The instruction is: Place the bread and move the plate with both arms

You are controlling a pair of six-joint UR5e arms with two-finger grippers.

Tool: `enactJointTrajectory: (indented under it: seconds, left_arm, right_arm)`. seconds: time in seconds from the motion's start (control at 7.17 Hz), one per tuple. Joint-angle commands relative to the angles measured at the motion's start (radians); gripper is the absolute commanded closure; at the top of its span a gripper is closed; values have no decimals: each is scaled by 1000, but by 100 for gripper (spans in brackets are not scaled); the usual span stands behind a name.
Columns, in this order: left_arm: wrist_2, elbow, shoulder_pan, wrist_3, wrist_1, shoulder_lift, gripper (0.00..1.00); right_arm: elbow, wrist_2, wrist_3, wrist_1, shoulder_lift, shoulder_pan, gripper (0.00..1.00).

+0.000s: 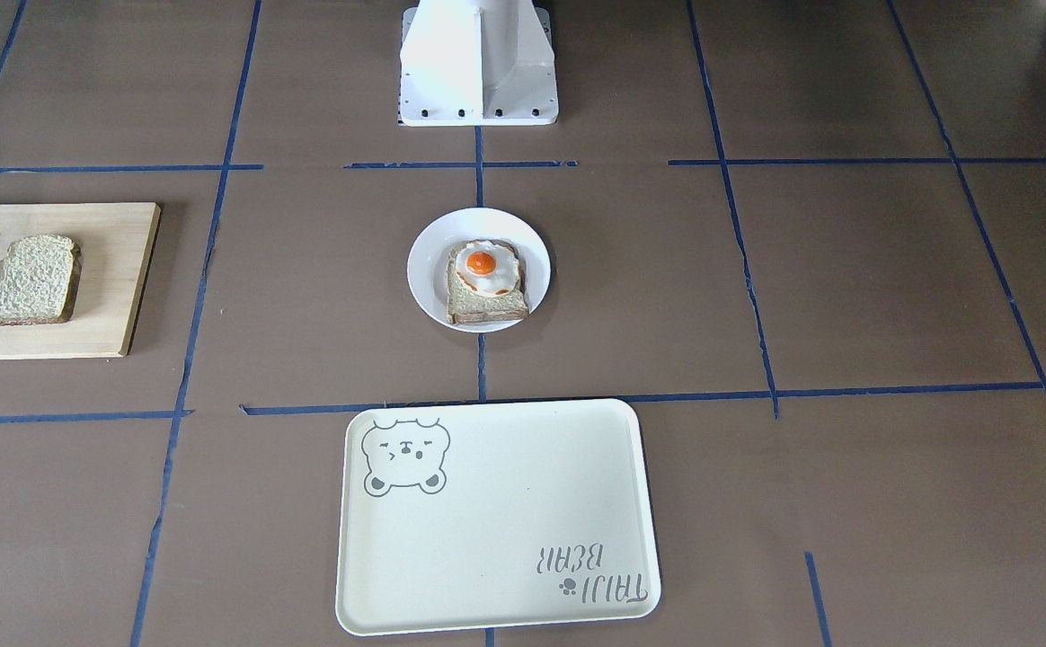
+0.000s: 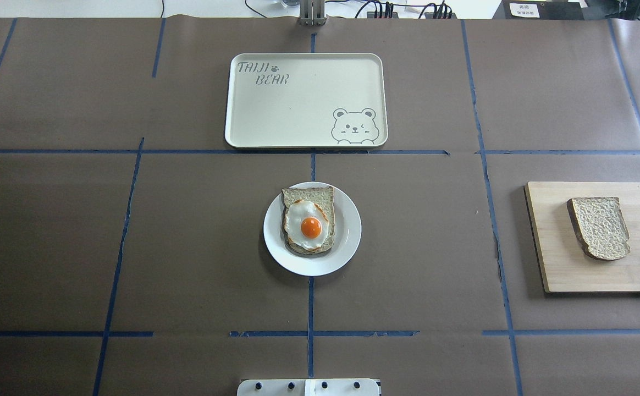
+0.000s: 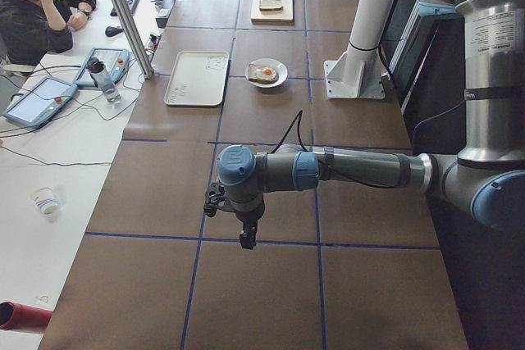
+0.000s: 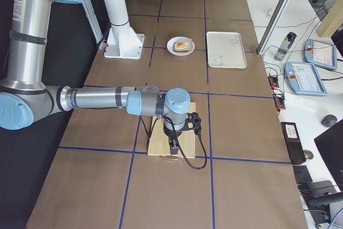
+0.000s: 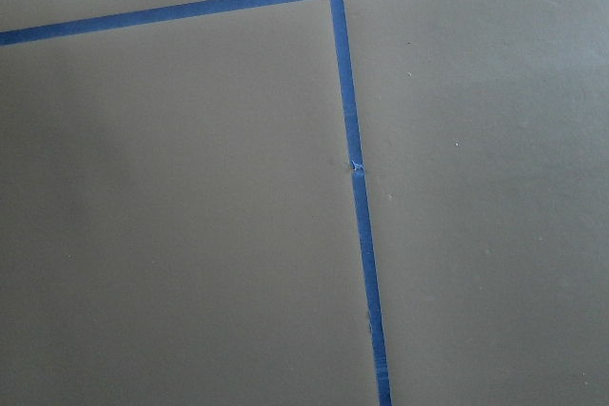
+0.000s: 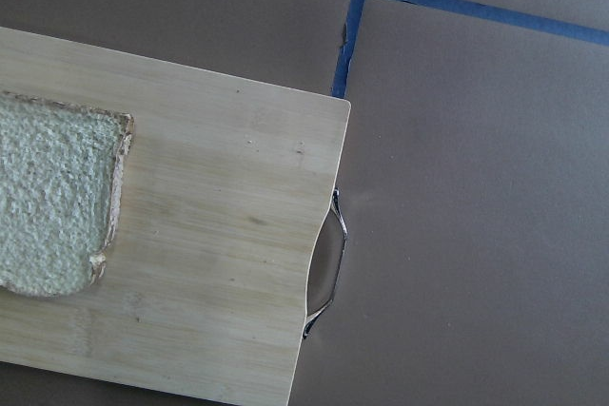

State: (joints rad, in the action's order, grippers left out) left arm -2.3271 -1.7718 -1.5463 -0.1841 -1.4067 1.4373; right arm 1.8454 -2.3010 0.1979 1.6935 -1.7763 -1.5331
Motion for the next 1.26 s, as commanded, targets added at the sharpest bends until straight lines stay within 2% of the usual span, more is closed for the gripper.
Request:
enactJointTrajectory:
  seconds: [0.0, 0.28, 0.42, 0.56, 0.84, 1.12]
  left_arm:
    - [0, 0, 2, 0, 0, 0, 0]
    - [-2, 0, 2, 0, -2, 0, 0]
    - [-2, 0, 0, 0, -2, 0, 0]
    - [-3, 0, 2, 0, -2, 0, 0]
    - [-3, -2, 0, 0, -2, 0, 0]
    - [-5, -9, 0, 0, 0, -2, 0]
  right_arm:
    - [0, 0, 0, 0, 2, 1, 0]
    - [8, 3, -2, -3, 14, 4, 0]
    - [5, -8, -26, -46, 15, 19, 0]
    - [-20, -62, -145, -158, -6, 45, 0]
    - [-165, -116, -323, -534, -51, 83, 0]
    - [-257, -123, -630, -883, -66, 190, 0]
